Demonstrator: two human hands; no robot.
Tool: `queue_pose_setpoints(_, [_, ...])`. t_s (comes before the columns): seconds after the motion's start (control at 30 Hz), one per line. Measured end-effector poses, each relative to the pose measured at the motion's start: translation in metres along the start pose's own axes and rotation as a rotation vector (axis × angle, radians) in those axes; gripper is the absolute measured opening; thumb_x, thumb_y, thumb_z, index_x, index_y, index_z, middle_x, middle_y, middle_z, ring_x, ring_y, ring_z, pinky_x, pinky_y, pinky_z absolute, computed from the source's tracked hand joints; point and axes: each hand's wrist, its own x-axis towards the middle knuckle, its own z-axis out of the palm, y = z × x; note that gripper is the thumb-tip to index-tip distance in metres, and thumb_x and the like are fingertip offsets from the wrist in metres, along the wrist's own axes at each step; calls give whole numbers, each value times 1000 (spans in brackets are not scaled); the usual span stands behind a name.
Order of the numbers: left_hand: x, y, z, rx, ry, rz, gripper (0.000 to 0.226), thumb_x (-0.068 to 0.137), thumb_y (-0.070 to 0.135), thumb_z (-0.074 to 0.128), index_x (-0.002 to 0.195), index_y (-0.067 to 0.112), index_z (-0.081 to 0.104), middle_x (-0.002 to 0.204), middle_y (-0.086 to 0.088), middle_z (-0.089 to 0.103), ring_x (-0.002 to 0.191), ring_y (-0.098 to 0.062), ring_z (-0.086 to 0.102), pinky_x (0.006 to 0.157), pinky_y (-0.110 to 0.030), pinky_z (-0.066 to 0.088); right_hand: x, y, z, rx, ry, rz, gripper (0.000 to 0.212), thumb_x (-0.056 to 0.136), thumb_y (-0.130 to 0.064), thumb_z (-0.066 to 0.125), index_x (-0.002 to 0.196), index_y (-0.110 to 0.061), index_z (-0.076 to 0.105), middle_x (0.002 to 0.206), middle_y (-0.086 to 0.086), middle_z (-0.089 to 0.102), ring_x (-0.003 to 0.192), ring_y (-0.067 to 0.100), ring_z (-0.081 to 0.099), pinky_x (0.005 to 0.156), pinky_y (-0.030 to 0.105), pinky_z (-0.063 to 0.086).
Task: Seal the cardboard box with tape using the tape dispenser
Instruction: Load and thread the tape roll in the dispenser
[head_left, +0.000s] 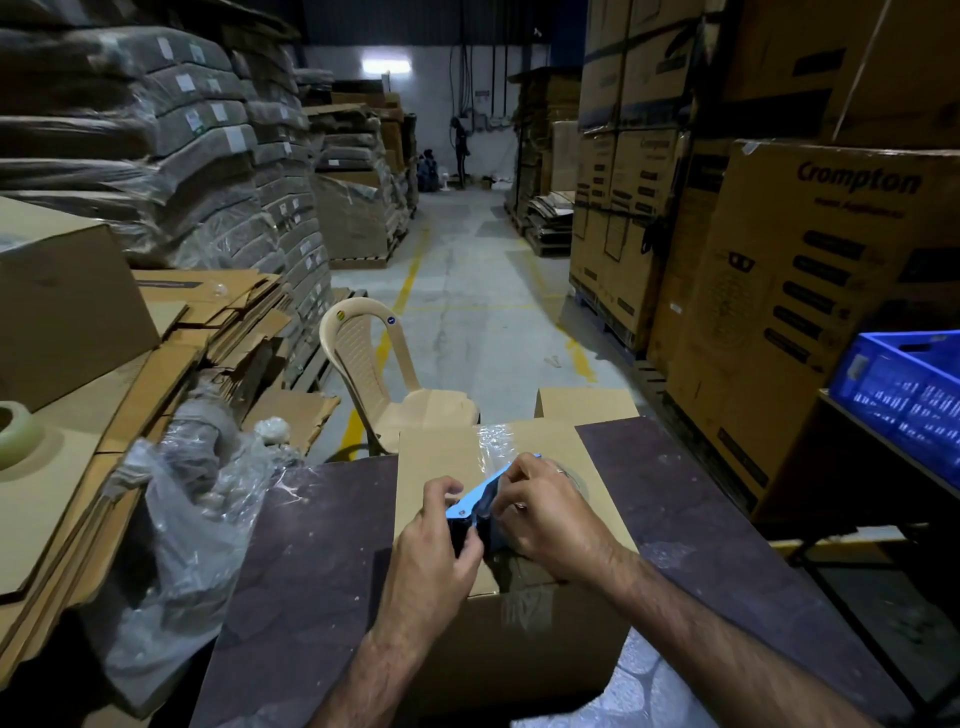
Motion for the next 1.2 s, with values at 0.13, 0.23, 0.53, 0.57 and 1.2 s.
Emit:
queue_pose_setpoints(0.13, [3,2,-6,21,-5,60,35,90,17,61,119,21,43,104,4,61,87,-5,60,64,-5,45,-3,-4,-2,-4,56,-15,11,87,-19,61,92,-17,71,98,-8,45,96,14,47,80,30,46])
queue_pose_setpoints(0.23, [9,6,-14,86,67,179,33,87,10,64,116,15,50,106,1,61,92,-6,56,74,-8,40,-3,-12,-8,64,166,-34,4,85,-15,64,88,-13,67,94,-7,45,91,15,49,76,28,48])
queue_pose_setpoints(0.53, [20,11,-37,7,112,275,32,91,7,58,114,25,44,101,12,50,85,2,50,72,2,39,-3,-24,-8,380,294,126,15,83,-7,67,75,-19,62,86,-4,51,84,0,50,69,4,38])
queue_pose_setpoints(0.57, [19,10,-36,-26,127,244,30,92,8,58,114,25,45,101,12,51,84,2,52,72,2,41,-3,-25,-7,399,301,138,16,83,-7,67,75,-19,62,86,-3,51,84,-1,50,69,3,38])
queue_pose_setpoints(1.2, [9,-1,-23,20,377,200,24,81,7,72,103,12,63,112,-2,62,105,-9,55,87,-12,44,4,-33,-8,438,247,238,23,85,-9,65,67,-22,60,85,-6,51,78,-5,49,67,0,35])
